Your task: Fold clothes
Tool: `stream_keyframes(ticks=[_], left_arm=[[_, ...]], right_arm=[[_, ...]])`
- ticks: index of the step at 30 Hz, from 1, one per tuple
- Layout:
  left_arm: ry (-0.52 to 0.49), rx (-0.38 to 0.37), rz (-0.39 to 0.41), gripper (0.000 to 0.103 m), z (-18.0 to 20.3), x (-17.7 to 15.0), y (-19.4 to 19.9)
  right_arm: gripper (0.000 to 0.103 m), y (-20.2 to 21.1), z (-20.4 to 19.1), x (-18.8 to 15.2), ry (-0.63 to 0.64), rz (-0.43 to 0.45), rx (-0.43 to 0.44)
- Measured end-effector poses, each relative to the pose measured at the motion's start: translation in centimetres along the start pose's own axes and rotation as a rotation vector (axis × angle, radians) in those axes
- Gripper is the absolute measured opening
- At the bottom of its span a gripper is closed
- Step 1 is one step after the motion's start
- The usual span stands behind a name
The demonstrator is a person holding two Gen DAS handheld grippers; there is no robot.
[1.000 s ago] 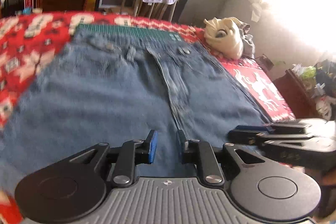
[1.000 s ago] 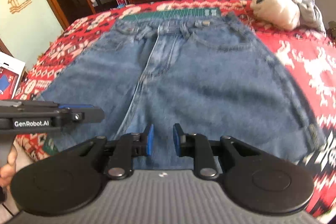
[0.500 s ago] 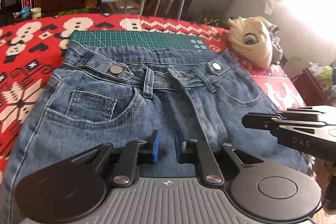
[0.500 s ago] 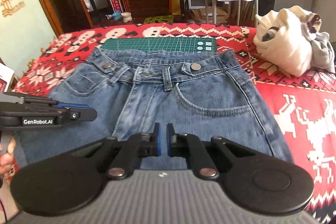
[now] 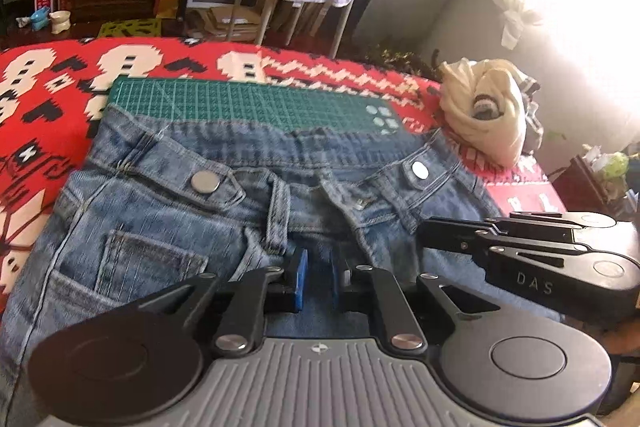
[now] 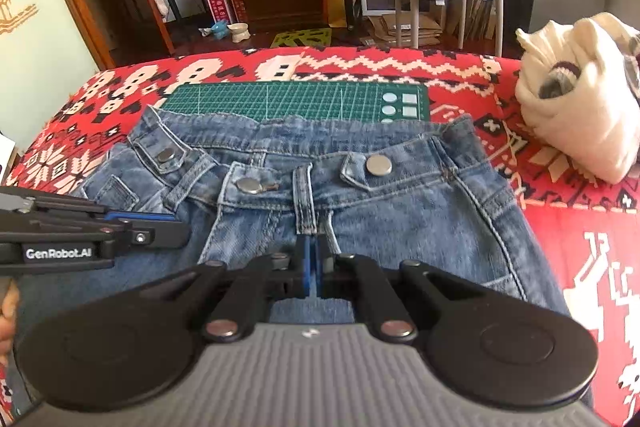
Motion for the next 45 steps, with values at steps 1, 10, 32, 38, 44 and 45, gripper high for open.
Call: stream_keyframes(ticks=[1,10,32,38,44,45], left_arm=[[0.000,-0.003,0.002,0.011,0.0,0.2,-0.2],[0.055,-0.026,0.012,0.011,-0.5,1.4,-0.5],[0.171,-0.002,0.055,0.005,-3.7,8.0,-3.4],[0.185,-0.033,0.072,0.003,-4.2,9.1,-2.8],[0.193,-0.059,0.084,0.004,-4.7,10.3,-1.9],[0.188,-0.057,0.080,0.004,-4.8,10.5,-1.6]], right_arm=[[0.003,-0.1,0.0,0.3,0.005,0.007,0.004],[0.003,-3.1,-1.8,2.9,0.043,0.005,0.045],[0.001,-9.9,1.7,7.9,-0.057,-0.020,0.016],[0.000,-10.6,2.3,8.7,-0.112,-0.014,0.031],[0.004,-8.8,2.7,9.7,-0.133,0.037,0.059],[0.004,-8.4,2.5,9.9,-0.120,0.038,0.064]])
Point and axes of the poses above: each gripper's, at about its wrist camera, not at the fingertips, and y roughly against the way its jaws point, z to its right, x to its top, the point moved 6 cm from there along -y, roughly the way its jaws point, and after that the axes turned 9 degrees about y, right-handed, at the moved point
